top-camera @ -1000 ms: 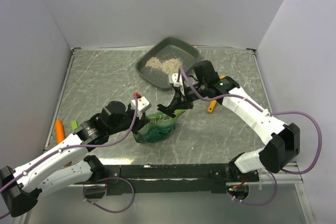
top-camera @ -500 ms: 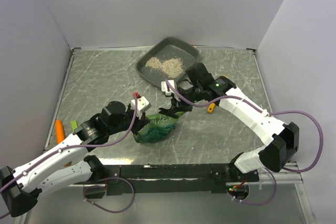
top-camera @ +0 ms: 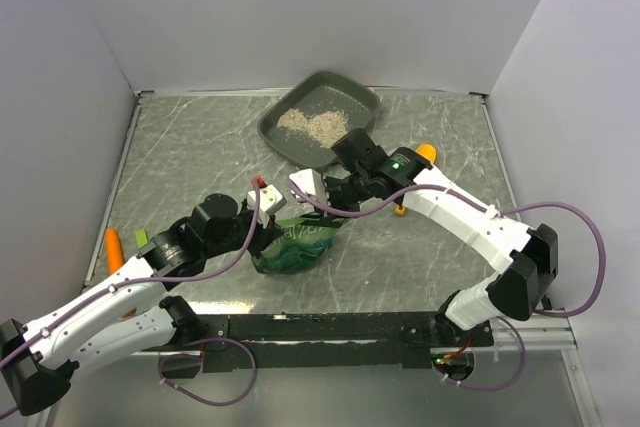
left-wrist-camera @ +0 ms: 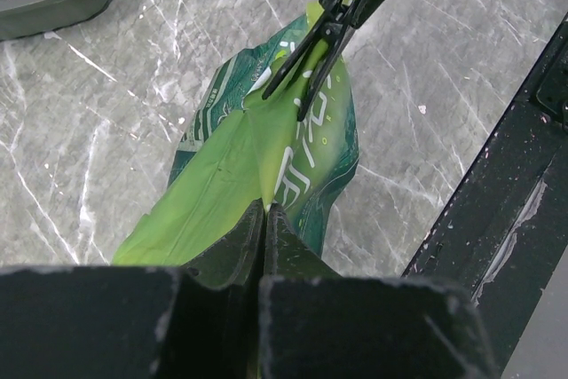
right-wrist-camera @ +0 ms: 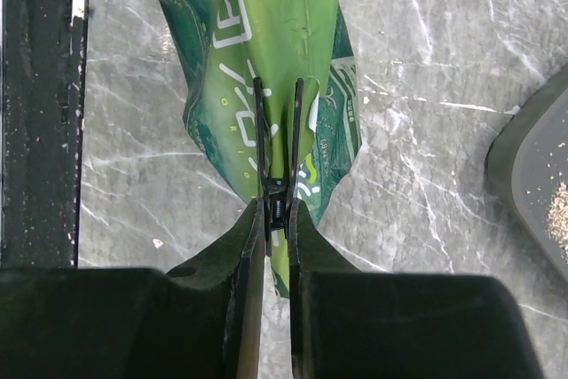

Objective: Fill the litter box with clean litter

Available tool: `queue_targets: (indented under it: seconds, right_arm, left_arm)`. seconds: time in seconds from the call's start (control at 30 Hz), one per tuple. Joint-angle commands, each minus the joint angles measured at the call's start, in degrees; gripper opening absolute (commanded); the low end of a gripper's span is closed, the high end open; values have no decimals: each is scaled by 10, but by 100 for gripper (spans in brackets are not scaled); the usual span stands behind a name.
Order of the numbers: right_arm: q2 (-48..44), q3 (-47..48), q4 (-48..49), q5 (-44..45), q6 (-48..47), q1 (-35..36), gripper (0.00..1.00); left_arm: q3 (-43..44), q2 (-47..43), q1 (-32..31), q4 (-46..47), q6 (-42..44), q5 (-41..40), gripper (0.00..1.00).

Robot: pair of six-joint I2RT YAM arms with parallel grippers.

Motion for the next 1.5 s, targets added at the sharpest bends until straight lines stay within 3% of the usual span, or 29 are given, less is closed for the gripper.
queue_targets:
  seconds: [0.0,0.3,0.6,0.63,0.67,1.07,1.23,1.3,1.33,1.37,1.47]
  right_arm:
    - [19,-14,-21,23,-1,15,0]
    - [25,-45,18,-9,12,36,1]
    - [7,-63,59,-13,33,39,36]
    - [3,-64,61,-9,33,39,71]
    - [2,-64,62,-6,36,39,99]
    - [-98,-89,135,23,73,31,100]
    - [-163,-95,215,119,162,19,100]
    - [-178,-93,247,142,214,6,100]
    - [-191,-92,259,186,238,4,100]
    - [-195,-89,268,226,297,1,100]
    - [-191,-48,223,284,364,-10,100]
  left_arm:
    - [5,-26,0,21,-7,-3,4]
    - [4,-25,0,20,-8,-6,3]
    - [4,-24,0,20,-7,-5,3]
    - [4,-24,0,20,-7,-4,3]
    - [4,-25,0,21,-7,-3,3]
    - [4,-22,0,21,-7,-5,3]
    - [8,-17,0,21,-6,-5,9]
    - [13,-17,0,18,-6,-10,23]
    - [20,-18,0,16,-5,-12,39]
    - [26,-18,0,15,-5,-13,46]
    - [51,-24,0,6,-3,-20,68]
